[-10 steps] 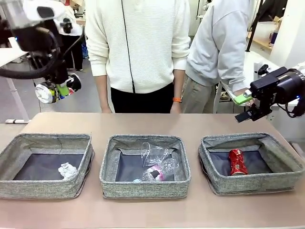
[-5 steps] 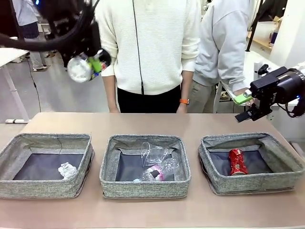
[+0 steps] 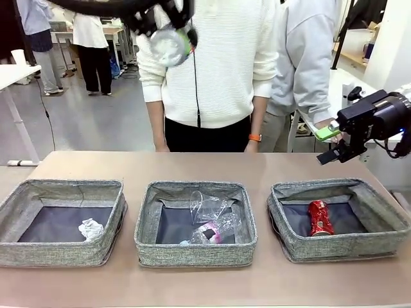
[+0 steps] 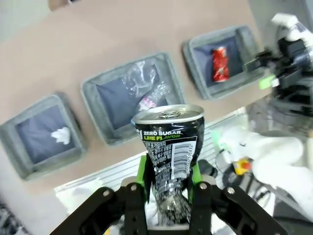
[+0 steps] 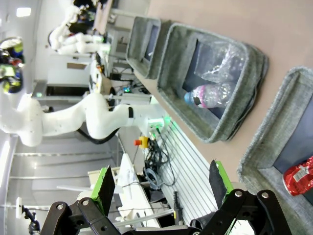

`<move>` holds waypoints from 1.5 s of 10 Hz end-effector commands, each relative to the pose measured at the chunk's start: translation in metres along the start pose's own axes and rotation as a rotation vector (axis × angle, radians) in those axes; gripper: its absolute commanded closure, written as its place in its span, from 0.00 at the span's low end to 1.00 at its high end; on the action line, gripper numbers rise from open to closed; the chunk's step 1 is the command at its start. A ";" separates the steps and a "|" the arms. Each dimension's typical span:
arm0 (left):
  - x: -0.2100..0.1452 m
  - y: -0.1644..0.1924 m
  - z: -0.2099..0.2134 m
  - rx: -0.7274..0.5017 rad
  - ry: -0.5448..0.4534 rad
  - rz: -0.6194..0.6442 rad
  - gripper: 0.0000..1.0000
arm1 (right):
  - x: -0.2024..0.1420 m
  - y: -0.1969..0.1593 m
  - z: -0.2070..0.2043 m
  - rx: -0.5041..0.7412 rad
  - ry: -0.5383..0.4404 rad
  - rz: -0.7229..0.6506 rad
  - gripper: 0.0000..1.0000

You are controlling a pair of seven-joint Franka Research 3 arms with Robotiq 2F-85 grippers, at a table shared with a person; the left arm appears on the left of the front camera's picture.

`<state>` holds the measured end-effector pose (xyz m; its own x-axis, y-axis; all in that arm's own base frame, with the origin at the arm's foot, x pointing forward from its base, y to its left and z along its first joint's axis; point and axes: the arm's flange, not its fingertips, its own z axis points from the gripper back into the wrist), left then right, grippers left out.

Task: Sort the waste into the appropriate baskets.
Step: Pick up the waste item pointed out by the person.

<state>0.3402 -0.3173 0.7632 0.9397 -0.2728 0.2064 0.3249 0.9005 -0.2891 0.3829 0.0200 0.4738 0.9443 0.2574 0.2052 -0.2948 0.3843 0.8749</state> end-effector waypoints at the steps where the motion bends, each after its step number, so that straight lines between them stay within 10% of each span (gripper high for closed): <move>1: 0.035 -0.026 0.022 -0.005 0.065 0.050 0.64 | 0.000 0.002 -0.001 -0.012 -0.002 -0.014 0.00; 9: 0.034 -0.024 0.013 -0.027 0.067 0.040 0.64 | 0.000 0.002 -0.001 -0.012 -0.002 -0.014 0.00; 12: 0.037 -0.004 -0.065 0.107 0.210 0.164 0.64 | 0.000 0.002 -0.001 -0.012 -0.002 -0.014 0.00; 15: 0.039 -0.013 -0.021 0.031 0.143 0.066 0.64 | 0.000 0.002 -0.001 -0.012 -0.002 -0.014 0.00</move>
<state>0.3787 -0.3528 0.7470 0.9694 -0.2422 0.0389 0.2441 0.9364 -0.2523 0.3829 0.0200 0.4738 0.9443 0.2575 0.2050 -0.2948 0.3843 0.8749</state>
